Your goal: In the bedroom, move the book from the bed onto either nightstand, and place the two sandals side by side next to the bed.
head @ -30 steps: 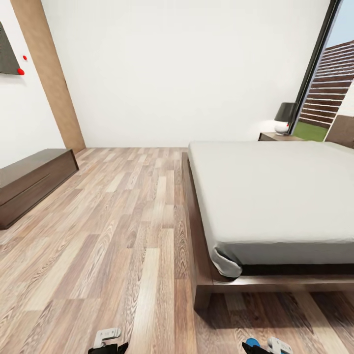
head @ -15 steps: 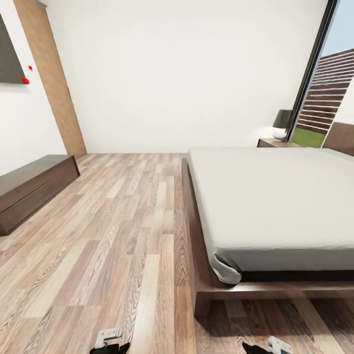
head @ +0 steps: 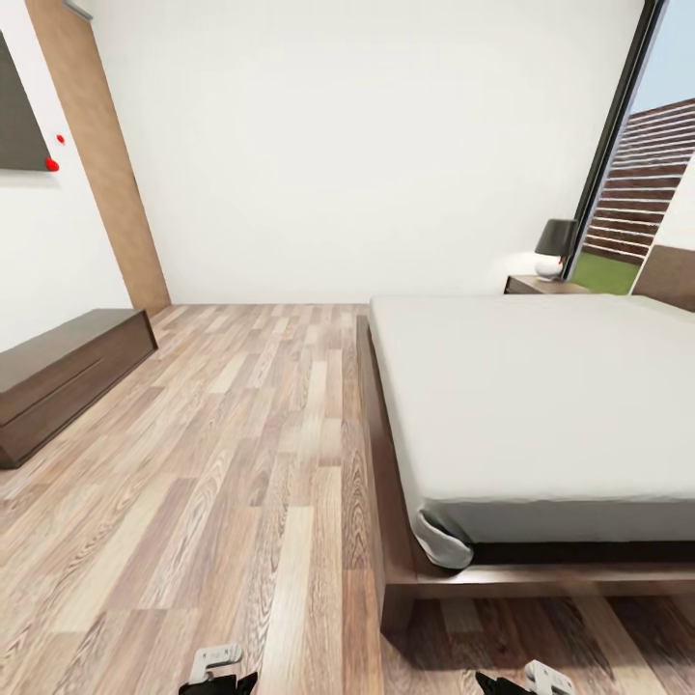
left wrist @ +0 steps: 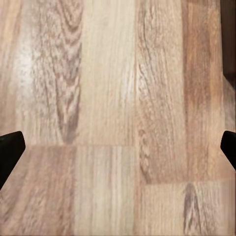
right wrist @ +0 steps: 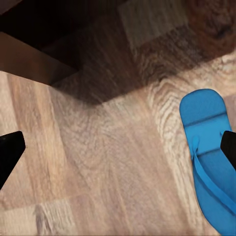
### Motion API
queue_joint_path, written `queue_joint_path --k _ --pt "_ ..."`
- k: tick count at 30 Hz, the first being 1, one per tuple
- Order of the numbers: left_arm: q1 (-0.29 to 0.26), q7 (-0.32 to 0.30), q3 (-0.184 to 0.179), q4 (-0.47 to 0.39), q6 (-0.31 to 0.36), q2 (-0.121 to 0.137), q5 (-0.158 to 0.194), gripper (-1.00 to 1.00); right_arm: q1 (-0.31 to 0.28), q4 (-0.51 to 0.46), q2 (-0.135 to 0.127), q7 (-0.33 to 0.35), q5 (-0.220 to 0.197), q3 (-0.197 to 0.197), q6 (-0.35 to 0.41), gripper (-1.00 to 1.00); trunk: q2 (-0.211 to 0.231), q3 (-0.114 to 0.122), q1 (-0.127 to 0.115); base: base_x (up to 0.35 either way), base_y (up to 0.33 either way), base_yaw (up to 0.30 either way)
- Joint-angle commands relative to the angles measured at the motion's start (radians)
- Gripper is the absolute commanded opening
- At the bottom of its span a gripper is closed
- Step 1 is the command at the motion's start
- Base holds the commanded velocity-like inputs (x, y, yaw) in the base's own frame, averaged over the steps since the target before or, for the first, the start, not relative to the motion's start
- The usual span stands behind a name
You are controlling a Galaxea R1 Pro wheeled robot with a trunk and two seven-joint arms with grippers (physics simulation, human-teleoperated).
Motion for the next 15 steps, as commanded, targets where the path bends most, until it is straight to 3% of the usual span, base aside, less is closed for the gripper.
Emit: queue_joint_path --k 1,15 --pt "0.000 -0.003 0.008 0.001 -0.005 0.000 -0.011 1.00 -0.001 0.002 0.000 0.004 -0.010 0.003 -0.002 1.00 0.007 0.002 -0.004 0.000 0.000 0.000" --pt "0.000 -0.004 0.009 0.001 -0.003 0.000 -0.009 1.00 -0.001 0.003 0.000 0.004 -0.010 0.003 -0.004 1.00 0.105 0.046 -0.058 0.000 0.000 0.000"
